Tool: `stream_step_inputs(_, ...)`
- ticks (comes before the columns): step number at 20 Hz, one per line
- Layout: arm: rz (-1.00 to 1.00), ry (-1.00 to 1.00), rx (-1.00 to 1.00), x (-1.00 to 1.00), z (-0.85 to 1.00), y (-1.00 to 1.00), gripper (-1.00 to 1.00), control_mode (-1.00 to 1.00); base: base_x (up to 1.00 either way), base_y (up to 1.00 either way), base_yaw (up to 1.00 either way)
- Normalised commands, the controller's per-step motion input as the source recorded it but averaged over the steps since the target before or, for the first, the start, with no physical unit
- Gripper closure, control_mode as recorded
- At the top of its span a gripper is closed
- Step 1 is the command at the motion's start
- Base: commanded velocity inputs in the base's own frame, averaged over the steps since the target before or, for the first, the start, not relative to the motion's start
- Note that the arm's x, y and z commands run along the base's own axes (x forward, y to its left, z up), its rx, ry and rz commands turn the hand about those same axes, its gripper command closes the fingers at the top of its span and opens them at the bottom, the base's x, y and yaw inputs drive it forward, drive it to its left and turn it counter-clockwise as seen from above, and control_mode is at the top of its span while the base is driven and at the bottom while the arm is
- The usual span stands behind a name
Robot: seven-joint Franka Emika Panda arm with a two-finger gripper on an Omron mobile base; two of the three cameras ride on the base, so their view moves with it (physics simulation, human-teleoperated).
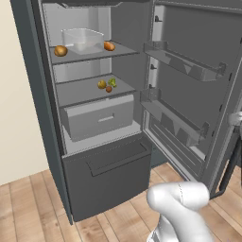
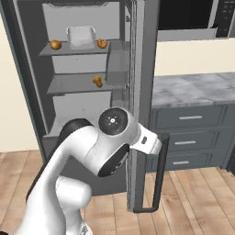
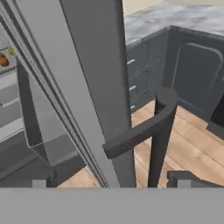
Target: Place the tupperware on the top shelf of the fridge. Make space for the tupperware among the existing items by rearranging them on the shelves if needed. Close the fridge door when finished.
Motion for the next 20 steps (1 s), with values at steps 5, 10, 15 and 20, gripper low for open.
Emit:
stream_step_inputs(5,-0.08,-0.03,0.32,0.00,0.11,-0.91,-1.00,-1.00,0.00,0.00,0.00)
stream_step_inputs(10,0.00,0.07,0.28,0.24,0.53,-0.60,-1.00,-1.00,0.00,0.00,0.00)
stream_step_inputs(15,0.00,0.09,0.28,0.32,0.43,-0.58,-1.00,-1.00,0.00,0.00,0.00)
stream_step_inputs(20,0.00,0.00,0.24,0.46,0.05,-0.44,-1.00,-1.00,0.00,0.00,0.00)
